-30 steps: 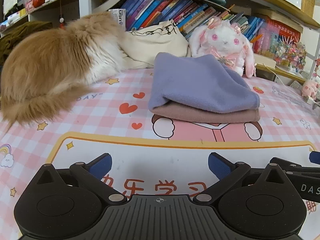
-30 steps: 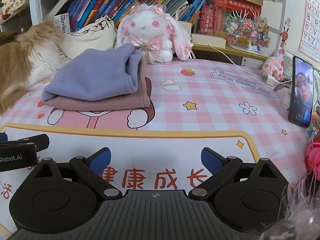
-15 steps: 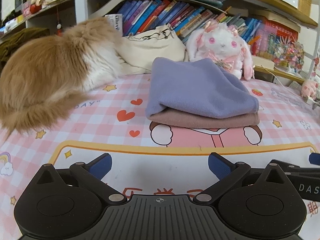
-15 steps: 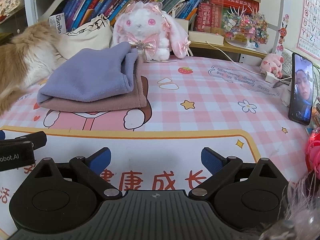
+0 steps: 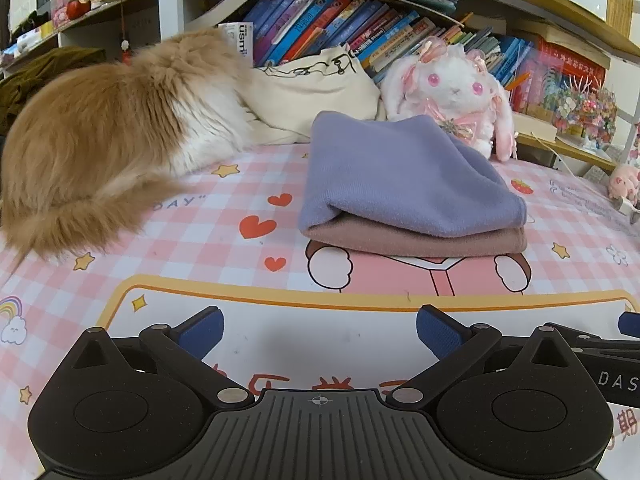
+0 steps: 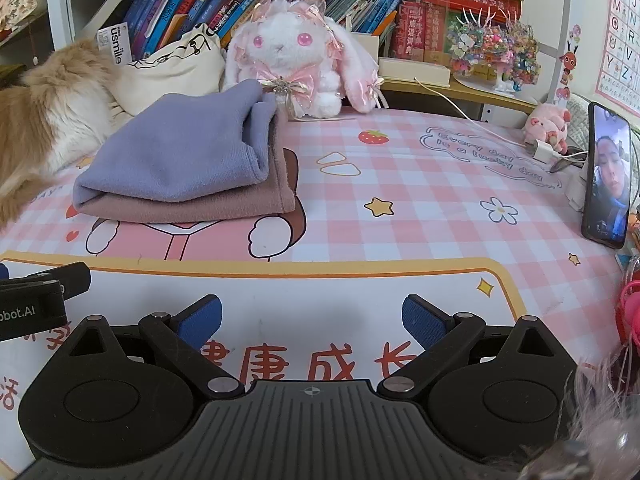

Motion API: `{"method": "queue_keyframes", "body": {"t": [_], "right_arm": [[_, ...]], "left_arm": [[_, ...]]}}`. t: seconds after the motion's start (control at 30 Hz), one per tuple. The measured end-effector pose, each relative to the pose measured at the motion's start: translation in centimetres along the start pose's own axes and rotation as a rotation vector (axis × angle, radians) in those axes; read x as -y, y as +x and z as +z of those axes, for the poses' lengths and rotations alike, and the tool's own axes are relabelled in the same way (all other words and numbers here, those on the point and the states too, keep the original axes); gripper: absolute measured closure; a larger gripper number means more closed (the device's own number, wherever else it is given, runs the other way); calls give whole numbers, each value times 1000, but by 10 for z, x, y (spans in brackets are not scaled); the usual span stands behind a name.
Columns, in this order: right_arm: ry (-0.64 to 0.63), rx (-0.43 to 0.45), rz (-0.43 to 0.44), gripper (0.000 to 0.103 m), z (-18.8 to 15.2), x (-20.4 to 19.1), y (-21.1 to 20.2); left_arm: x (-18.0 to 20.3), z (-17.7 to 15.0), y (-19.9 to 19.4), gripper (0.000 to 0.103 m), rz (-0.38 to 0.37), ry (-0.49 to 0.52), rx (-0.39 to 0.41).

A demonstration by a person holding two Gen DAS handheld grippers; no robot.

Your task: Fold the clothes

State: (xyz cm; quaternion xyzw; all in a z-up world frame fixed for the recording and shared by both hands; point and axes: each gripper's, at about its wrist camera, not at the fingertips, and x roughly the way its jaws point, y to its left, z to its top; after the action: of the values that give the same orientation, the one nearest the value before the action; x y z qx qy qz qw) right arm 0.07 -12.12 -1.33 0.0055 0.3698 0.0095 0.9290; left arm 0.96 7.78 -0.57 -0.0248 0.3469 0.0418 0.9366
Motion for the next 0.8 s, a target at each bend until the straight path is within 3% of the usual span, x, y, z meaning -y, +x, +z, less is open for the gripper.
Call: {"method": "queue_keyframes", "body": {"t": [0.8], "right_arm": [[0, -18, 2, 6, 0, -5, 6]], "left_arm": [[-3, 1, 5, 0, -8, -9, -5]]}}
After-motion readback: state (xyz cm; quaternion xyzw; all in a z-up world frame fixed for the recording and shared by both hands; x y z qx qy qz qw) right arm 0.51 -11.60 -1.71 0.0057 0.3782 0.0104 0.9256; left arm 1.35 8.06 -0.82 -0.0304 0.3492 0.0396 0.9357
